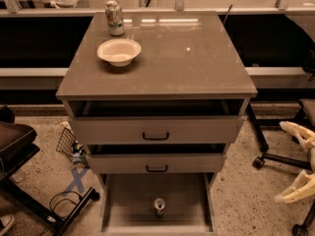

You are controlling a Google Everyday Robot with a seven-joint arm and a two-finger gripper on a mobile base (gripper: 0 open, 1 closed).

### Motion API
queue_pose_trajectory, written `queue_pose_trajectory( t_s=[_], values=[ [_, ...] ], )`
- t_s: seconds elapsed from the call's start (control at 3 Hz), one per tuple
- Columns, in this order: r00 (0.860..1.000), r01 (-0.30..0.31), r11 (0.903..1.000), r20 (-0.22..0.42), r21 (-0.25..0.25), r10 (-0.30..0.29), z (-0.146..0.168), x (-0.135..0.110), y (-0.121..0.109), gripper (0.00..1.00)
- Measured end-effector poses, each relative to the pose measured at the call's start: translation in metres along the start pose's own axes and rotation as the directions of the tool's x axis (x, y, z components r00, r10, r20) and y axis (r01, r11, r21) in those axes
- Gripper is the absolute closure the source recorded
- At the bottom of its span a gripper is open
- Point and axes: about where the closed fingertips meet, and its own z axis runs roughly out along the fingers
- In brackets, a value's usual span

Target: Pick redbull can from bottom drawer and place on counter

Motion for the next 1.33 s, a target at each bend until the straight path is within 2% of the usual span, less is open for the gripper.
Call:
queue_pose_trajectory(
  t_s=[0.33,0.67,1.33],
  values=[
    [1.000,-0.006,0.9998,0.006,-0.017,0.006,0.016,-0.002,0.005,0.00],
    [0.998,-0.047,0.9981,0.048,-0.040,0.049,0.068,0.026,0.017,0.00],
    [0.983,-0.105,0.9944,0.150,-0.008,0.105,0.151,0.117,0.036,0.00]
  ],
)
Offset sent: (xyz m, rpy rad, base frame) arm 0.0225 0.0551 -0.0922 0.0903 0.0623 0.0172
